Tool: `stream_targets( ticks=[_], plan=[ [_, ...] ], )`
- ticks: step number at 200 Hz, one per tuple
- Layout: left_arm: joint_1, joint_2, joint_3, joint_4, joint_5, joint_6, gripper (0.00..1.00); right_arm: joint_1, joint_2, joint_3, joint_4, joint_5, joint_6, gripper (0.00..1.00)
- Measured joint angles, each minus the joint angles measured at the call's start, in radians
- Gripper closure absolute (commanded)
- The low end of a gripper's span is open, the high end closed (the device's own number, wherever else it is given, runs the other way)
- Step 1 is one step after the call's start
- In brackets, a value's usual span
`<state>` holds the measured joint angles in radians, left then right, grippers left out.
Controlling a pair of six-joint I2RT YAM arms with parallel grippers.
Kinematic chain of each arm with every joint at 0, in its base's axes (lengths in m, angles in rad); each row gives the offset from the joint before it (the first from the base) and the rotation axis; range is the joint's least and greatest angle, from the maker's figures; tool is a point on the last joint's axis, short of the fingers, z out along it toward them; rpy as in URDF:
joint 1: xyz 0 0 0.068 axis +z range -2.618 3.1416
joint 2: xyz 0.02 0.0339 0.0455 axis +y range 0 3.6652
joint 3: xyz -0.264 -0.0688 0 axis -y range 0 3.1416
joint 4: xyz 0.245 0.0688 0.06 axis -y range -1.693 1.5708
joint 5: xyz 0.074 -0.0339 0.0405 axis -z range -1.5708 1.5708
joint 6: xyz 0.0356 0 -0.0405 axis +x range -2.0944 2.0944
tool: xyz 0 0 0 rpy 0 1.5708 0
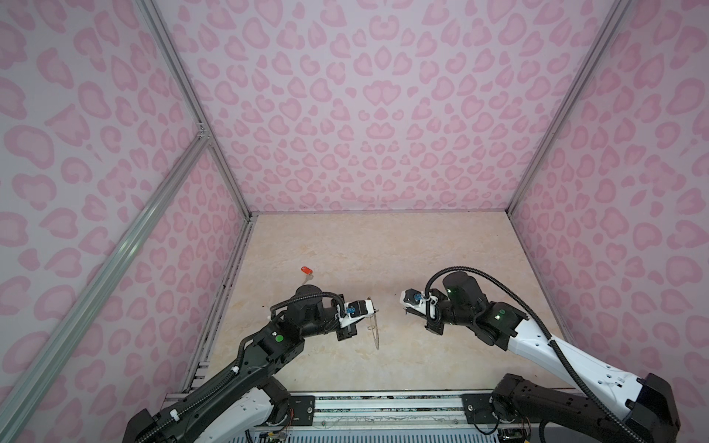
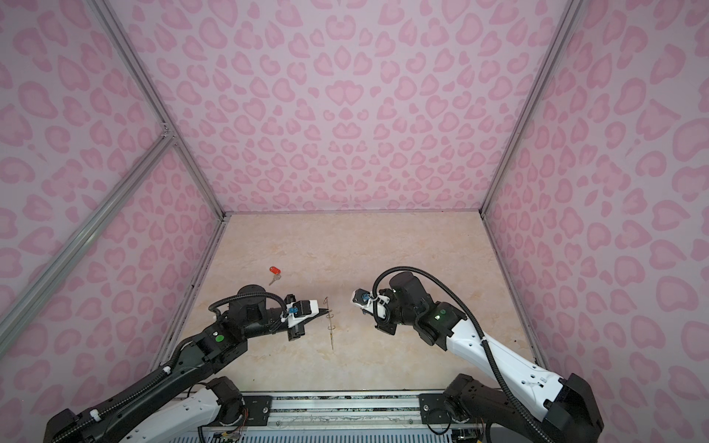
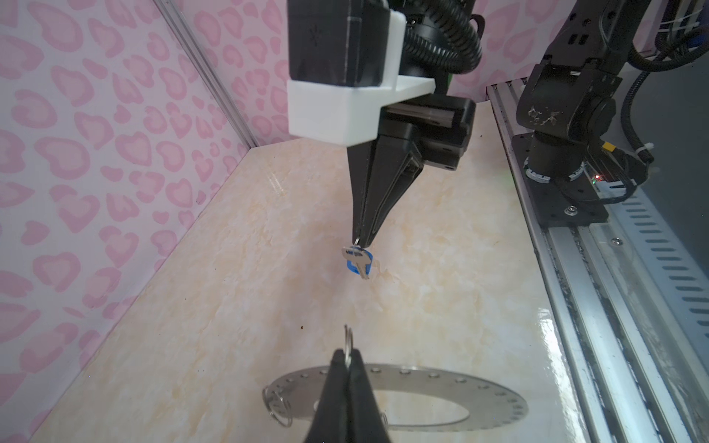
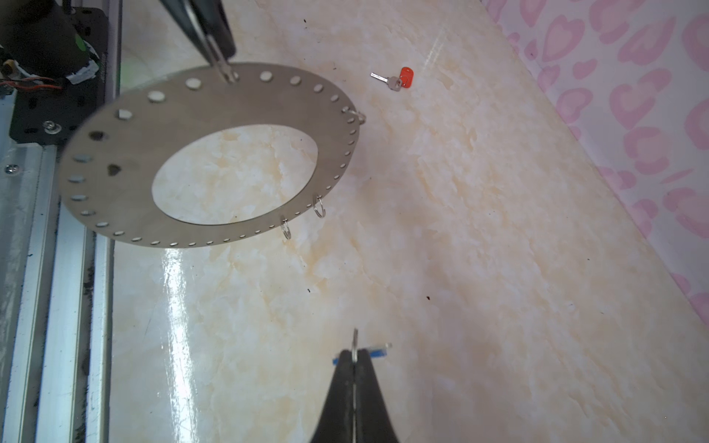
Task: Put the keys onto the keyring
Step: 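Carry the blue-tagged key toward the split ring held by the left gripper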
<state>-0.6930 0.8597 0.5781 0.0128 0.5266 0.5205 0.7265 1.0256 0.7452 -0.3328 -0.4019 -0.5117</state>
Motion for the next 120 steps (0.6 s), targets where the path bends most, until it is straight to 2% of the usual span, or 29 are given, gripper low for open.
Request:
stream_targets(
  ticks=[61,120],
  plan=[
    [0.0,0.084,0.061,-0.016,0.073,0.002,0.97,0.114,-0.093,-0.072,0.115,0.038,-0.024,1.0],
    [0.0,0.154,0.113,-0.05,0.14,-0.005,0.97,0.134,-0.119,-0.089,0.187,0.086,-0.071,1.0]
  ],
)
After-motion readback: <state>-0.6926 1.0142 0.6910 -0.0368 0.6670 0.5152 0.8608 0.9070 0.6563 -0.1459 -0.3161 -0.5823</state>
